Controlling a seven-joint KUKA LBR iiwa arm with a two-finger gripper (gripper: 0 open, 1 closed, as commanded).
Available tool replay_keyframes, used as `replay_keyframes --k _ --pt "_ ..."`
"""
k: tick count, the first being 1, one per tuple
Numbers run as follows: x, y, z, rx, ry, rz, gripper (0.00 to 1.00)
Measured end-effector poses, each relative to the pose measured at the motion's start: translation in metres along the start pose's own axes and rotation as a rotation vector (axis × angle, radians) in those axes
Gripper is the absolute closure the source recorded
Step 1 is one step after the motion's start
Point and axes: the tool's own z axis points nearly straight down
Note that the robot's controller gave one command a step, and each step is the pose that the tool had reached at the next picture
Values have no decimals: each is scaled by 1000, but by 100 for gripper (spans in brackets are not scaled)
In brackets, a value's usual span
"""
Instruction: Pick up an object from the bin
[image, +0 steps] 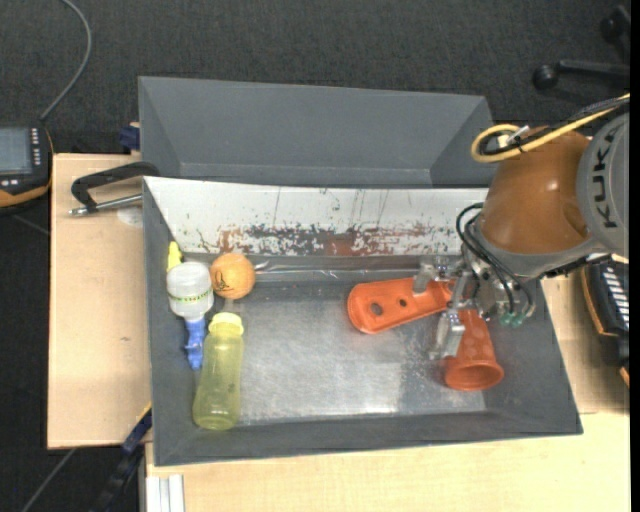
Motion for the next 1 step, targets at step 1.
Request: replay_keyframes --k 1 --pt "-2 0 -5 1 -8 -1 0"
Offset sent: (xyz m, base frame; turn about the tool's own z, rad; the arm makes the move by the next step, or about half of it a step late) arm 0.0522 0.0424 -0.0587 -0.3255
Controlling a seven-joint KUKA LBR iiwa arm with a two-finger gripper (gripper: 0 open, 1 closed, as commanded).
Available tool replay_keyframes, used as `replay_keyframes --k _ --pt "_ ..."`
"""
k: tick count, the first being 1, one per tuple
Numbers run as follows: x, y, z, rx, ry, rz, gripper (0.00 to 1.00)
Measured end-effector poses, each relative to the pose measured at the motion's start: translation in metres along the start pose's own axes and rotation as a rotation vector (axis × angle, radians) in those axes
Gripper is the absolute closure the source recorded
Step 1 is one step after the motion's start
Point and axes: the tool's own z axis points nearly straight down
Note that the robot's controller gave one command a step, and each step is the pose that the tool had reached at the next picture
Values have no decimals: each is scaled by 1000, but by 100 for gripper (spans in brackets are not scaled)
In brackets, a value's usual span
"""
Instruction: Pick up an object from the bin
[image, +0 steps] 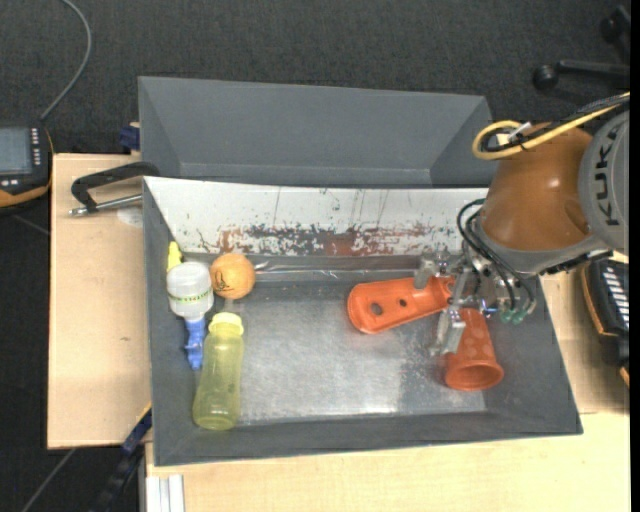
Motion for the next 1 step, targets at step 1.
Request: replay_keyframes --k 1 --pt "-53 44 61 -3 -2 -323 100"
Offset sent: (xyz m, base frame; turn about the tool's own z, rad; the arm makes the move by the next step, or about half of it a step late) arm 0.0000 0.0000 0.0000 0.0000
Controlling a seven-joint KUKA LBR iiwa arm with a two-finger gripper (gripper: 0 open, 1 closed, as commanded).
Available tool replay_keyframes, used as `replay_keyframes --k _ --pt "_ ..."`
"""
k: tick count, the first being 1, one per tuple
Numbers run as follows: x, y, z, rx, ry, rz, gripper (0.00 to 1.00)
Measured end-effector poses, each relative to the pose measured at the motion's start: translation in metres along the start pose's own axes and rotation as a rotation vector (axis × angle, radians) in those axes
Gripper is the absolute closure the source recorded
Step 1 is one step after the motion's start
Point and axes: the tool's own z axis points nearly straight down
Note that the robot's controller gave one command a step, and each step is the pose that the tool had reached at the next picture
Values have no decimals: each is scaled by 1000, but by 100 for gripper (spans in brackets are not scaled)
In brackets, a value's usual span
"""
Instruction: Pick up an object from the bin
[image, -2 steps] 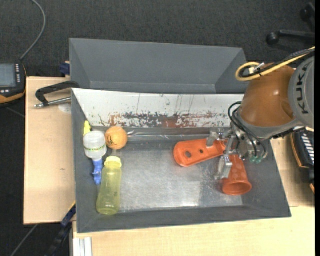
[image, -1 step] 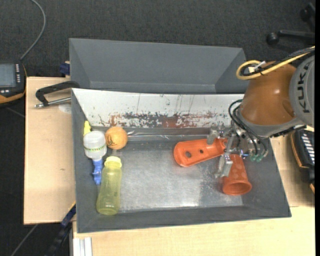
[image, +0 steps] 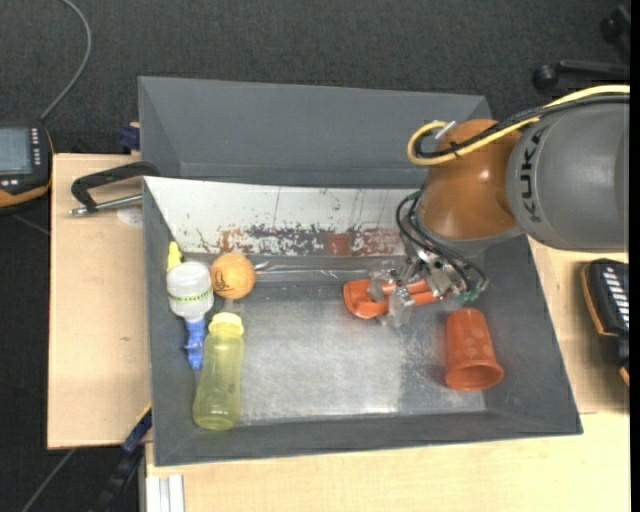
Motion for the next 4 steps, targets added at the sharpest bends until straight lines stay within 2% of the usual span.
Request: replay_keyframes --k 1,3,4 --pt "0 0 0 0 0 0 100" --pt "-1 8 -27 1 -9 21 100" --pt "7 18 -97 0 -7 19 100"
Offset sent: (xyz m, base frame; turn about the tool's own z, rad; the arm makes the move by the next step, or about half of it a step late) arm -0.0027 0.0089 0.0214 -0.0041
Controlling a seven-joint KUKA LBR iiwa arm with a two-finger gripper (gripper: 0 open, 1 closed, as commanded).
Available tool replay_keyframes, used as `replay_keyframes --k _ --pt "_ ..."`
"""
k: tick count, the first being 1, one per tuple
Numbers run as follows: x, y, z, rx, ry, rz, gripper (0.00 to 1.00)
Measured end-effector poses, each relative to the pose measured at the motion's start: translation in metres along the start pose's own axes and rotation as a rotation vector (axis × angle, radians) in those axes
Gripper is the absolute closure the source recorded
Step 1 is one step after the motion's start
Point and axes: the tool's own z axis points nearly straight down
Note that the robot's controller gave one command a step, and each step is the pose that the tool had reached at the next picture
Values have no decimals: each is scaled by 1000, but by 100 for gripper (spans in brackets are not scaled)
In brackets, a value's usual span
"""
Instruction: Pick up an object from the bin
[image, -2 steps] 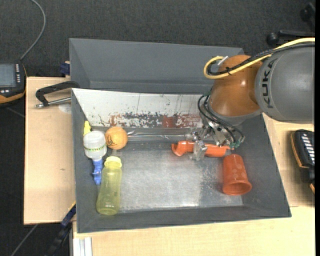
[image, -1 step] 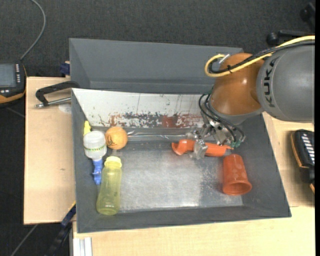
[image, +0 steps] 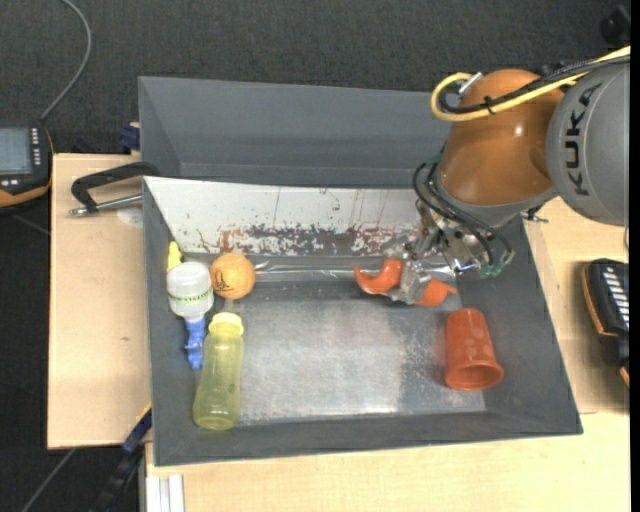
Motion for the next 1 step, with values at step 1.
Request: replay_keyframes --k 1 --pt "8 14 -55 1 -6 2 100"
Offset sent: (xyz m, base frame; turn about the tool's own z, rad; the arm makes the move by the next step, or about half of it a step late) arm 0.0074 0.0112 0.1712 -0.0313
